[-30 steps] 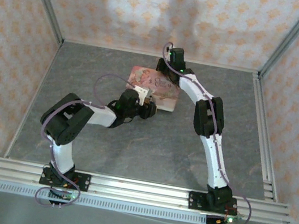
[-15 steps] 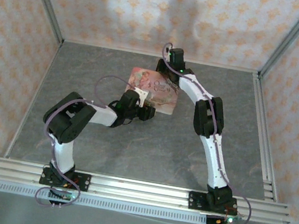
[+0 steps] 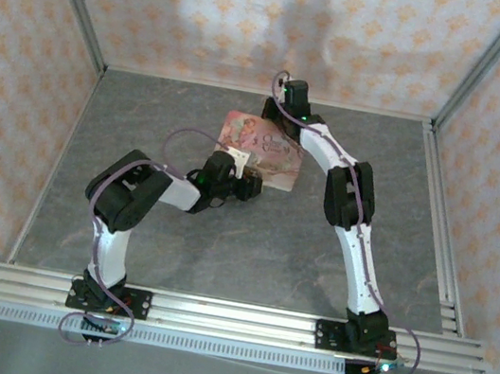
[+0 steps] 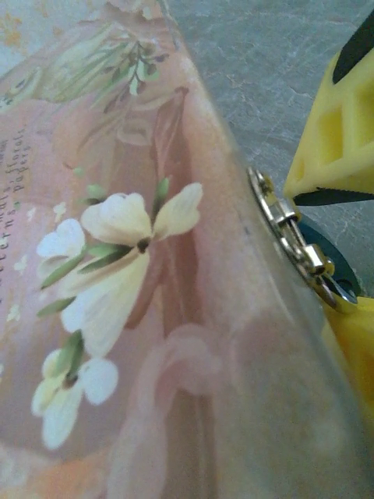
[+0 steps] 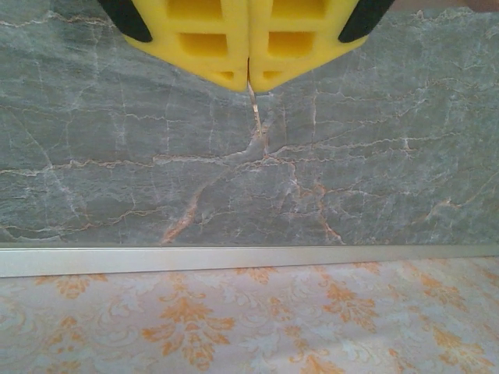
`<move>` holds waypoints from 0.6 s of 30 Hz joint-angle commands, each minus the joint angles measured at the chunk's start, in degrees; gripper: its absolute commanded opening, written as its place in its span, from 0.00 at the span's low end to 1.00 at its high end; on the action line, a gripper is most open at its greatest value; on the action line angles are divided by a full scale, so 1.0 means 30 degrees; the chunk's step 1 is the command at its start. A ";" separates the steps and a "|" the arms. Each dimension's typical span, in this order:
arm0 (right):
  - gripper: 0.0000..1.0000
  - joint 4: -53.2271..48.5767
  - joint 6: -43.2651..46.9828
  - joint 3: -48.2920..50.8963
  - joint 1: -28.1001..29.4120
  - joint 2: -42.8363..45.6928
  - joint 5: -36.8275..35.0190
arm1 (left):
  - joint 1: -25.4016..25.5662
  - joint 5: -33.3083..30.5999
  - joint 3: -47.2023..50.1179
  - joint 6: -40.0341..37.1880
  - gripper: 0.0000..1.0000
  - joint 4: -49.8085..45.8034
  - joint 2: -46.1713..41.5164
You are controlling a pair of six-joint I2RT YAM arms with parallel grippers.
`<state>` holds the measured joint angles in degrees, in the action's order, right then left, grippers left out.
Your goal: Unlock the padlock with the key
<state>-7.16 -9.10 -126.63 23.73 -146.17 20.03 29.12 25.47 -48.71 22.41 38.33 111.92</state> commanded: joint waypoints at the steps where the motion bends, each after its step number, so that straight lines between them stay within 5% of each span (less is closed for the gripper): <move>1: 0.00 -0.1020 -0.0219 0.0600 0.0342 0.0031 0.0032 | -0.0007 -0.0020 0.0016 0.0663 0.37 0.2001 0.0383; 8: 0.00 -0.0943 -0.0188 0.0879 0.0339 0.0149 -0.0057 | 0.0010 0.0301 0.0531 0.1589 0.37 0.3724 0.0552; 12: 0.00 -0.0870 -0.0196 0.0972 0.0343 0.0178 -0.0056 | -0.0047 0.0414 0.0770 0.1947 0.22 0.4264 0.0581; 18: 0.00 -0.0756 -0.0232 0.1100 0.0336 0.0207 -0.0057 | -0.0044 -0.0051 0.0940 0.2200 0.31 0.4491 0.0494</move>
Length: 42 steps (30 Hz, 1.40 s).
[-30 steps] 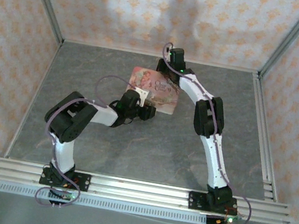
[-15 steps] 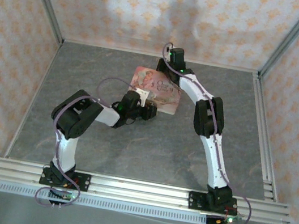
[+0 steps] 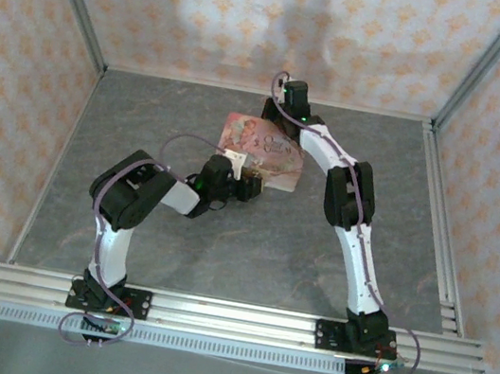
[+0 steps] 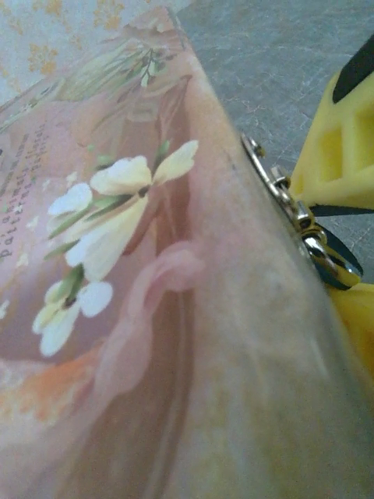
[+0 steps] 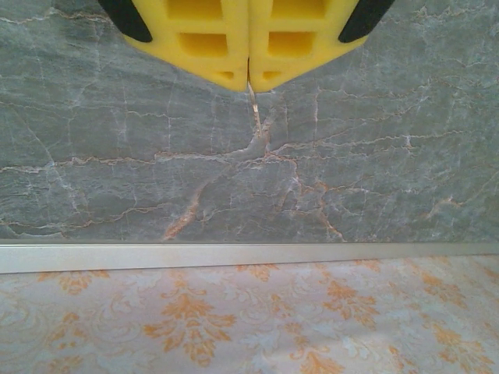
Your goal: Unlock the padlock with the key
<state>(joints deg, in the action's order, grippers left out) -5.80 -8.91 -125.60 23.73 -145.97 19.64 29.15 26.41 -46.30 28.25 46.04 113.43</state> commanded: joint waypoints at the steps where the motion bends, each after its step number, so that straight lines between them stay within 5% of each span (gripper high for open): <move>1: 0.00 -0.1202 -0.0298 0.0807 0.0351 0.0138 0.0089 | -0.0052 -0.0367 0.0171 0.0375 0.31 0.2118 -0.0009; 14: 0.00 -0.0911 -0.0195 0.1488 0.0324 0.0575 -0.0013 | -0.0068 -0.0186 0.0168 0.0680 0.15 0.2668 0.0073; 28: 0.00 -0.0117 -0.0370 0.3069 -0.0154 0.3072 -0.0452 | -0.0105 0.0458 -0.0194 0.0682 0.00 -0.0322 -0.1217; 34: 0.00 0.1367 -0.1001 0.6054 -0.0586 0.6006 -0.0497 | -0.0107 0.1207 -0.1191 0.0672 0.00 -0.2781 -0.2614; 42: 0.00 0.5363 -0.2829 1.4549 -0.0843 1.2152 0.0584 | -0.0203 0.3028 -0.3067 -0.0212 0.00 -0.7187 -0.3194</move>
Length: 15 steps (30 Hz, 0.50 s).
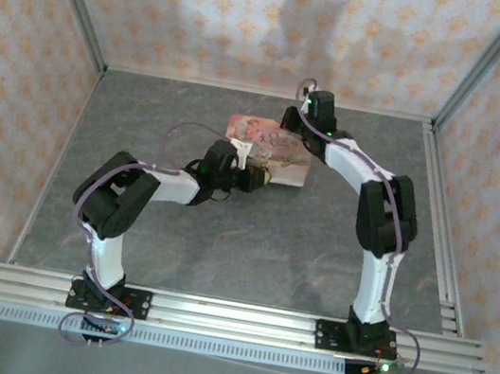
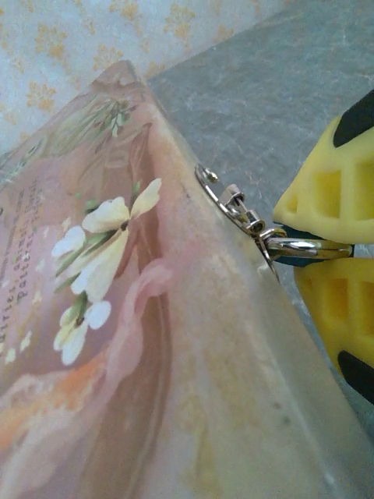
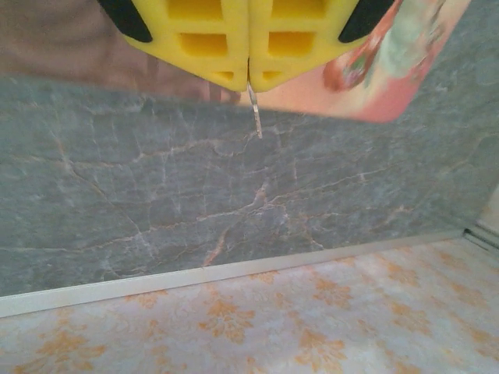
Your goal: Unlock the padlock with the key
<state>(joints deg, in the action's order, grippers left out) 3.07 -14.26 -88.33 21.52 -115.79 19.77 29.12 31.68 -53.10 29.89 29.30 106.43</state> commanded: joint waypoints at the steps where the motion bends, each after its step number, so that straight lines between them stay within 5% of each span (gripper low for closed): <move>1: 0.00 0.2752 -0.1211 0.3151 -0.0129 0.2872 0.0803 | -0.0252 0.1630 -0.0974 -0.0771 0.00 -0.1951 -0.0823; 15: 0.00 0.8677 -0.5027 1.4664 -0.0541 1.0215 0.4902 | -0.1584 0.6002 -0.3243 0.0121 0.00 -0.5722 -0.0096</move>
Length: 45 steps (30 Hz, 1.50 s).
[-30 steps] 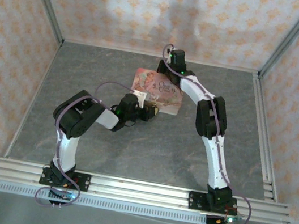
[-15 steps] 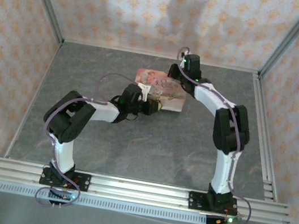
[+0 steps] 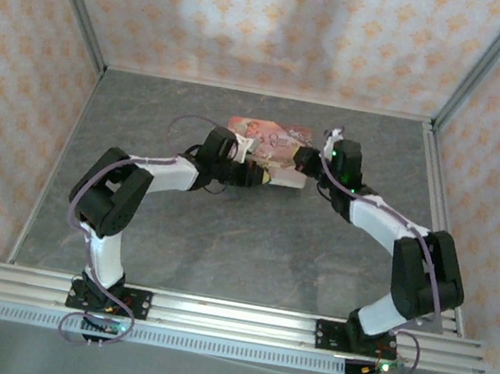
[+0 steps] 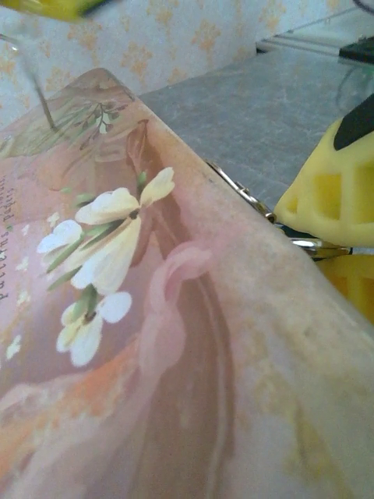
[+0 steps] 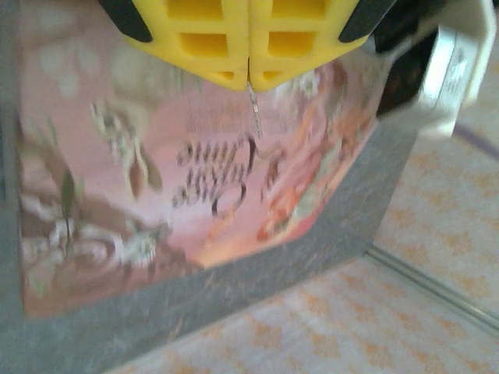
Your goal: Unlock the padlock with the key
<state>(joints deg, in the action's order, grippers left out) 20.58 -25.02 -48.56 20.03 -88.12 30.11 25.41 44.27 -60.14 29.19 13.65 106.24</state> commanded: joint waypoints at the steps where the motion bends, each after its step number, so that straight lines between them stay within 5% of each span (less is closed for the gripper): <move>1: 0.00 0.3517 -0.1748 0.2144 -0.0040 0.1388 0.1719 | -0.0390 0.2081 -0.1135 0.0353 0.00 -0.0971 0.0058; 12: 0.00 1.0941 -0.5487 0.7982 -0.0036 0.3135 0.4468 | -0.0530 0.3729 -0.2255 0.1758 0.00 -0.2284 0.0243; 23: 0.00 1.9974 -0.8790 1.0007 -0.0044 -0.1226 0.4915 | -0.0633 0.4686 -0.2685 0.3512 0.00 -0.1415 0.0356; 45: 0.00 2.0006 -0.8526 1.0061 0.0612 -0.2307 0.2875 | -0.1114 0.5377 -0.3201 0.5339 0.00 -0.0761 0.0476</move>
<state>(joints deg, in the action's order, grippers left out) 76.86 -49.82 -17.67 20.91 -95.61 40.45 22.70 57.67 -67.85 43.75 7.49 107.39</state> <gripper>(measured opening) 0.045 0.078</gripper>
